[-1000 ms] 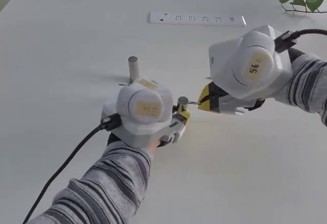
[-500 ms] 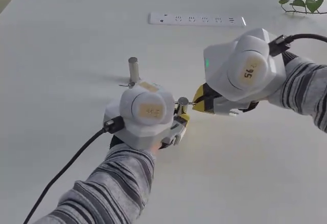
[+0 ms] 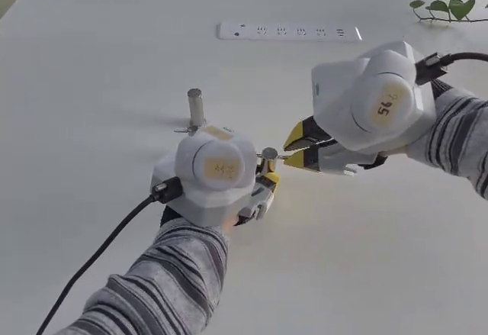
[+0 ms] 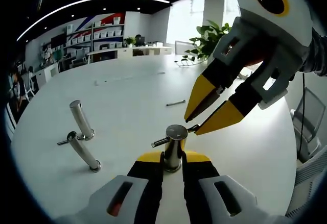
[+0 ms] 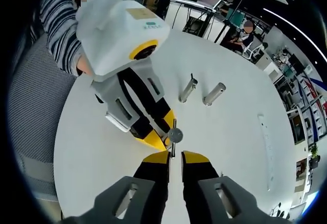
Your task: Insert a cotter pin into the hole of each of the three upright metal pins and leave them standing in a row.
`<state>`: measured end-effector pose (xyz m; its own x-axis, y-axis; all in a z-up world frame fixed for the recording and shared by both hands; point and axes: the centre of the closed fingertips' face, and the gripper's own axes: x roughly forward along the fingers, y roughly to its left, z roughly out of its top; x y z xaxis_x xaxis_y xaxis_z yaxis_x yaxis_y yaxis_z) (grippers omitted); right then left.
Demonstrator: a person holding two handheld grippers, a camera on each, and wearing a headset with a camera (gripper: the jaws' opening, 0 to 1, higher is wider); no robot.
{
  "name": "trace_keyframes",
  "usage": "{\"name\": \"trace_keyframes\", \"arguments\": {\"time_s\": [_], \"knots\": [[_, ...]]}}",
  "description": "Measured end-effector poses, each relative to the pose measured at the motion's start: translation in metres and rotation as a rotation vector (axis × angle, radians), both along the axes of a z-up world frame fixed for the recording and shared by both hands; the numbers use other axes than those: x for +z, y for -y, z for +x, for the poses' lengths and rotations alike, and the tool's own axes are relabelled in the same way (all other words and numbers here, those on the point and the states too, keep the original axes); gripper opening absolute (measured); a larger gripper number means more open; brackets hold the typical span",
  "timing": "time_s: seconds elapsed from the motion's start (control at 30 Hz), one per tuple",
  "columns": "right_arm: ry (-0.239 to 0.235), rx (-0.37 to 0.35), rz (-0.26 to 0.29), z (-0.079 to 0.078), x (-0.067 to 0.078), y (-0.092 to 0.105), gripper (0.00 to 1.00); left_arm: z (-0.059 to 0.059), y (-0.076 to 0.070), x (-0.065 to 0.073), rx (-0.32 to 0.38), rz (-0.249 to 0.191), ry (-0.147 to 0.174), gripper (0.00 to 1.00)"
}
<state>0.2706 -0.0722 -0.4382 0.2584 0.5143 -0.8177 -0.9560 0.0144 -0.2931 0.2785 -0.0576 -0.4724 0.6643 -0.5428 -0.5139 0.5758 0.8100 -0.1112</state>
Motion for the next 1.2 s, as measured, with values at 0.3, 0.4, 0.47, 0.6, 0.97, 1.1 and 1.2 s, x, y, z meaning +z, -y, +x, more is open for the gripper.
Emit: {"name": "trace_keyframes", "arguments": {"time_s": [0.3,0.4,0.47,0.6,0.97,1.1,1.2], "knots": [[-0.012,-0.021,0.002,-0.003,-0.002,0.006,0.00,0.000,0.001,0.000,0.017,-0.008,-0.007,0.10],[-0.007,-0.020,0.003,-0.003,-0.001,0.003,0.00,0.000,0.001,0.000,0.031,-0.007,-0.009,0.10],[-0.003,-0.015,0.009,-0.004,0.000,0.000,0.00,0.000,0.001,0.000,0.035,-0.005,-0.008,0.10],[0.005,-0.007,0.003,-0.003,0.001,-0.002,0.00,0.000,0.002,0.000,0.046,-0.007,-0.012,0.10],[-0.057,-0.097,0.040,-0.001,0.001,-0.001,0.00,0.001,-0.001,0.000,0.070,0.002,-0.017,0.27],[-0.115,-0.150,0.115,0.002,0.008,-0.008,0.07,0.001,-0.005,0.001,0.069,0.007,-0.017,0.29],[-0.156,-0.173,0.154,0.006,0.007,-0.014,0.12,-0.002,-0.009,0.003,0.064,0.014,-0.015,0.34]]}}
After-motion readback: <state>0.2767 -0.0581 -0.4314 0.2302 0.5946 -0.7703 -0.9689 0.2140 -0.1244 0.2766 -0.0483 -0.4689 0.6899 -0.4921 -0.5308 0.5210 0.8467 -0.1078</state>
